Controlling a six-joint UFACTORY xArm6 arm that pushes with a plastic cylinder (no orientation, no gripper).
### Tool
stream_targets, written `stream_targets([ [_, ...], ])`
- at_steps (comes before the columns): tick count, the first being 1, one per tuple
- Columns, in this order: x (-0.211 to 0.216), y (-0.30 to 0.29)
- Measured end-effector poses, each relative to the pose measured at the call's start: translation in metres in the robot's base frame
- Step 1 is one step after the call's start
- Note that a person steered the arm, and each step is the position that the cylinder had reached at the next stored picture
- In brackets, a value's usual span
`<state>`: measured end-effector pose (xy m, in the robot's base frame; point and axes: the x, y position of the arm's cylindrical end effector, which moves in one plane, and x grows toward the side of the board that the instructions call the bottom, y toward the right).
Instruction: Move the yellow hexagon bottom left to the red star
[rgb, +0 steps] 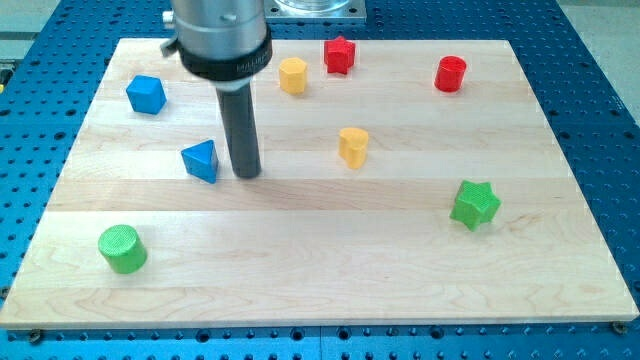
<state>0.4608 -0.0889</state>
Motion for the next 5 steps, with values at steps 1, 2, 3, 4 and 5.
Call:
stream_targets([
  [1, 0.027, -0.043],
  [2, 0.007, -0.051],
  [3, -0.027, -0.023],
  [4, -0.031, 0.028],
  [5, -0.052, 0.013],
])
